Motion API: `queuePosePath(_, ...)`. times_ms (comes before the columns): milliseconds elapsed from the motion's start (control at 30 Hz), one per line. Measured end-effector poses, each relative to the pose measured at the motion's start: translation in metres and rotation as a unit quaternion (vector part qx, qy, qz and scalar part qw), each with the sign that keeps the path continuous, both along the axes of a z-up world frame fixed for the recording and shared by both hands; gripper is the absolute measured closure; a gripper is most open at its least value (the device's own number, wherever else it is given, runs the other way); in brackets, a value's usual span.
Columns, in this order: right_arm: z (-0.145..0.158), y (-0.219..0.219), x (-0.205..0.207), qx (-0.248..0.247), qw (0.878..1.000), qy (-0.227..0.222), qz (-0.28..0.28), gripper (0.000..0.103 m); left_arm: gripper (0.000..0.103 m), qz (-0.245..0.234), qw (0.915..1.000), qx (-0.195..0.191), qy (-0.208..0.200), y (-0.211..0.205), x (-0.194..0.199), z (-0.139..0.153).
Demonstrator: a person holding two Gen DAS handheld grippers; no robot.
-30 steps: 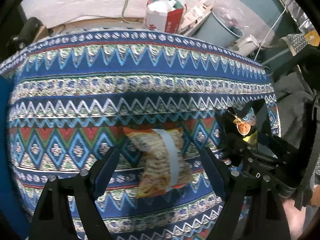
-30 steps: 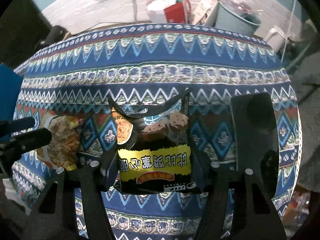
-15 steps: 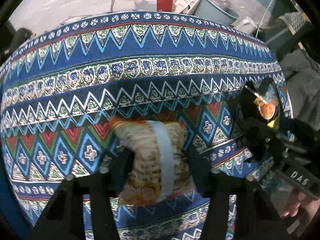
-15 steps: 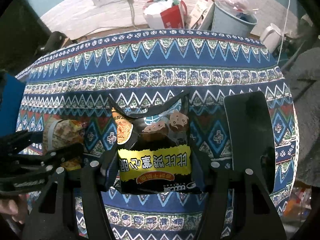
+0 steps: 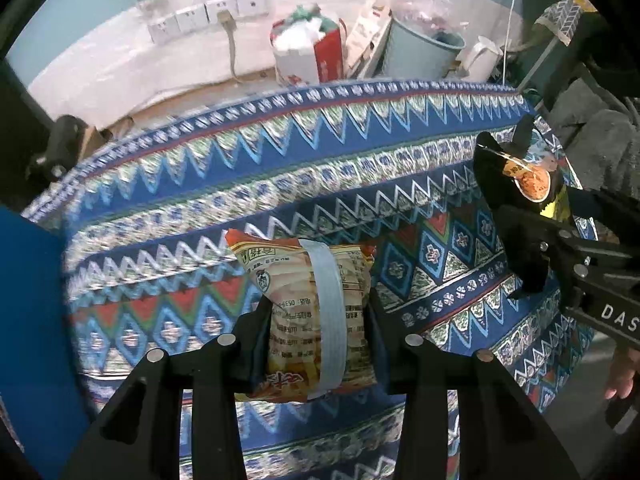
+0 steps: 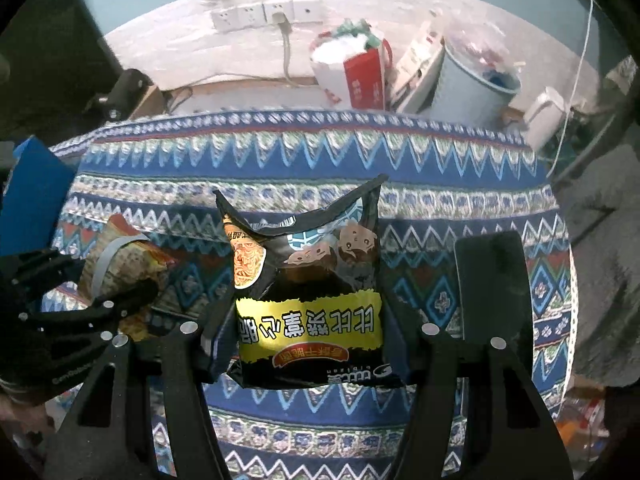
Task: Organize snacks
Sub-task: 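Carry beige pack with left gripper while right gripper carries black-yellow bag to box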
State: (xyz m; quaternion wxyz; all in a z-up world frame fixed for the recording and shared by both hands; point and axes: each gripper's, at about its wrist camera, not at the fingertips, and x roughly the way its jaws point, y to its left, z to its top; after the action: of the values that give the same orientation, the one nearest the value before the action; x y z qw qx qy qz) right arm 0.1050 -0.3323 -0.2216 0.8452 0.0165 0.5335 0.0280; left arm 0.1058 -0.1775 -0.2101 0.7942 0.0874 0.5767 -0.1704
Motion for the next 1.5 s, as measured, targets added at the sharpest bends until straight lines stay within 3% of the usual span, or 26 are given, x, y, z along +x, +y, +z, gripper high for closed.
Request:
queuePosePath(733,0.074,0.088,-0.01,-0.002,0.994,-0.078,0.076,0.042,0.061,0.04,0.9952,-0.01,-0.089,0.092,-0.022,0.079)
queuePosePath(1500,0.099,0.2,0.011,0.018,0.982,-0.101,0.156,0.042,0.061,0.11,0.9846,-0.025,-0.133,0.203,-0.04,0.121)
